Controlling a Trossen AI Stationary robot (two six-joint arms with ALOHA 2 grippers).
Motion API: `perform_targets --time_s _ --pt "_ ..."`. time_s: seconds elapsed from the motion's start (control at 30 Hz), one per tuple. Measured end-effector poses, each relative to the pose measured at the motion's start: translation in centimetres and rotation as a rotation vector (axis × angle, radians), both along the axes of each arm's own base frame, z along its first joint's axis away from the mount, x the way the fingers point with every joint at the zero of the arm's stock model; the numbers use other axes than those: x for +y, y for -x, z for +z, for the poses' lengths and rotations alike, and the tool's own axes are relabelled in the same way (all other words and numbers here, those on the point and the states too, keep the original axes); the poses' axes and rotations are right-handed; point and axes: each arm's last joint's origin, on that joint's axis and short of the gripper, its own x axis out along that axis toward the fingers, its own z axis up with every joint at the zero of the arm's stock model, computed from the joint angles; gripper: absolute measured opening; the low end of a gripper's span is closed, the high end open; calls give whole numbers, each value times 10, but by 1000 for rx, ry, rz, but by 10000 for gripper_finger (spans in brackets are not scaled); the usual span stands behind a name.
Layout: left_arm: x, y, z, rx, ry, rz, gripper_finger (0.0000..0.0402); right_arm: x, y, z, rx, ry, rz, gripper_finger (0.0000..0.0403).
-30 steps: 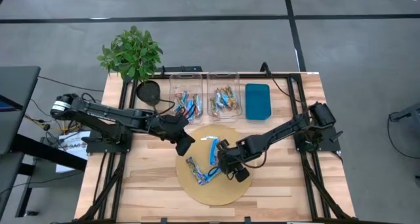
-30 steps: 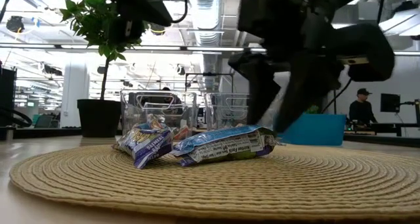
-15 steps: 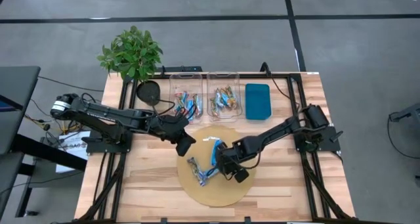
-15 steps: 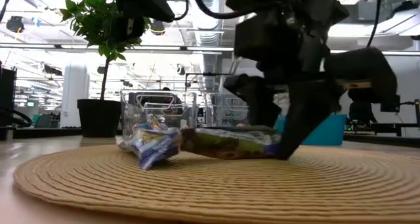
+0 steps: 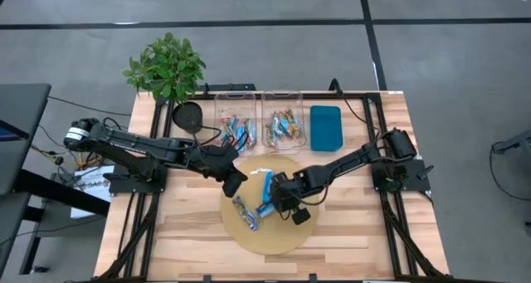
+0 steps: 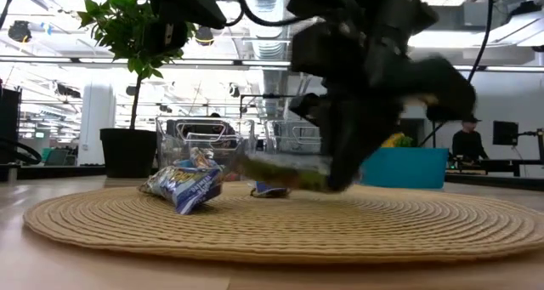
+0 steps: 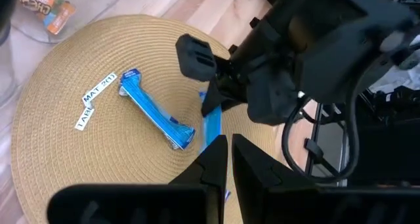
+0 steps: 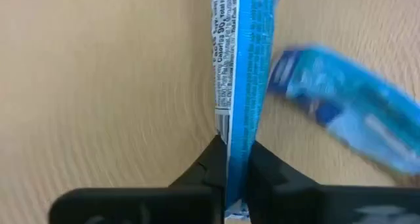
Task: Pick and place Granola Bars by type
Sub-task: Put the bottom right blue granola bar into the blue bin
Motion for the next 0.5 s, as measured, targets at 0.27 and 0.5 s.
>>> perform_targets --time_s 0.27,0.5 --pt "0 -1 2 -23 -41 -31 15 -35 2 72 -158 -199 -241 31" --pt "0 -3 4 -58 -93 -69 15 -92 45 139 -236 -253 -620 20"
